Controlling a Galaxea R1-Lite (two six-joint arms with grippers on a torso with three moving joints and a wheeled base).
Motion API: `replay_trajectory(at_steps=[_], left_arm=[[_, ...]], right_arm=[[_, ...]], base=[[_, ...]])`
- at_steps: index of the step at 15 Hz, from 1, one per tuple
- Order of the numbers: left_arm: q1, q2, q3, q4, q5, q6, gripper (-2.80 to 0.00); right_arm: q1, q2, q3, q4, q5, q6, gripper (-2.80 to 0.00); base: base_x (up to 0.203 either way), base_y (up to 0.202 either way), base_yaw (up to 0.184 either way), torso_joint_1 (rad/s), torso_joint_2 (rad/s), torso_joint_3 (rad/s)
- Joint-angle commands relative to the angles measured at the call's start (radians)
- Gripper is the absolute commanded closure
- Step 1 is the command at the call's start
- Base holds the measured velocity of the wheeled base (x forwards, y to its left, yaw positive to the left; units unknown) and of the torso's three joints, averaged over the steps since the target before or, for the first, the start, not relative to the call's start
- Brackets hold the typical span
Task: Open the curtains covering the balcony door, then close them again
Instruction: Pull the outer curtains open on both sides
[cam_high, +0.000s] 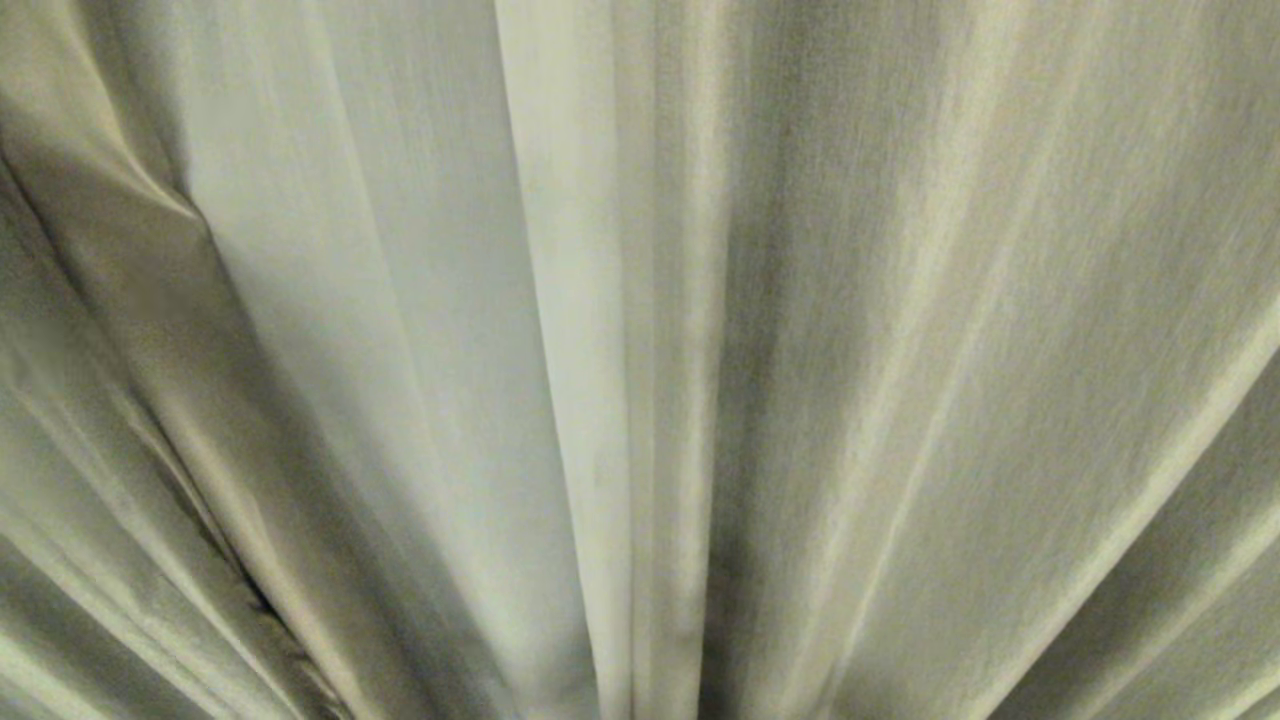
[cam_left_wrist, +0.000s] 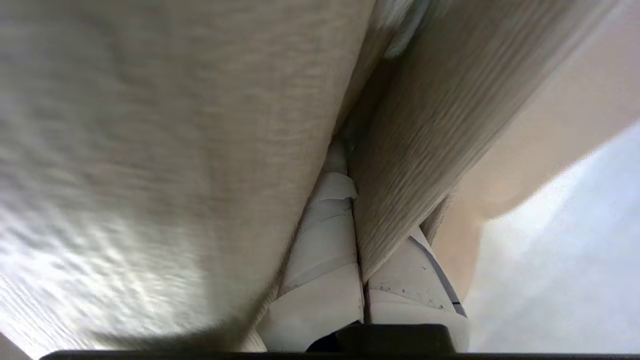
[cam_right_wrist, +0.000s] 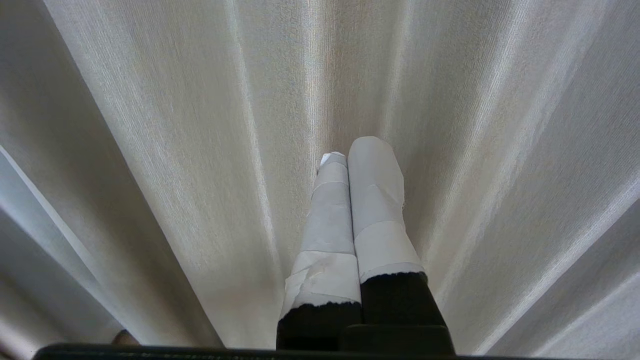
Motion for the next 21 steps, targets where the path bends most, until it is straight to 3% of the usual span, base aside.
replay_trajectory(at_steps=[1, 4, 12, 18, 21], left_arm=[[0.045, 0.104, -0.079, -0.002, -0.051, -0.009, 0.0], [0.073, 0.183, -0.14, -0.03, -0.113, -0.012, 0.0], [0.206, 0.396, -0.374, -0.104, -0.388, -0.02, 0.0], [0.335, 0.481, -0.418, -0.153, -0.402, -0.021, 0.0], [0.382, 0.518, -0.419, -0.211, -0.402, -0.052, 0.0]], right_arm=[[0.0, 0.0, 0.0, 0.0, 0.0, -0.001, 0.0], [0.0, 0.0, 0.0, 0.0, 0.0, -0.001, 0.0], [0.0, 0.0, -0.001, 0.0, 0.0, -0.001, 0.0], [0.0, 0.0, -0.001, 0.0, 0.0, -0.001, 0.0], [0.0, 0.0, 0.001, 0.0, 0.0, -0.001, 0.0]], base=[[0.0, 0.0, 0.0, 0.0, 0.0, 0.0], [0.0, 0.0, 0.0, 0.0, 0.0, 0.0], [0.0, 0.0, 0.0, 0.0, 0.0, 0.0], [0.0, 0.0, 0.0, 0.0, 0.0, 0.0], [0.0, 0.0, 0.0, 0.0, 0.0, 0.0]])
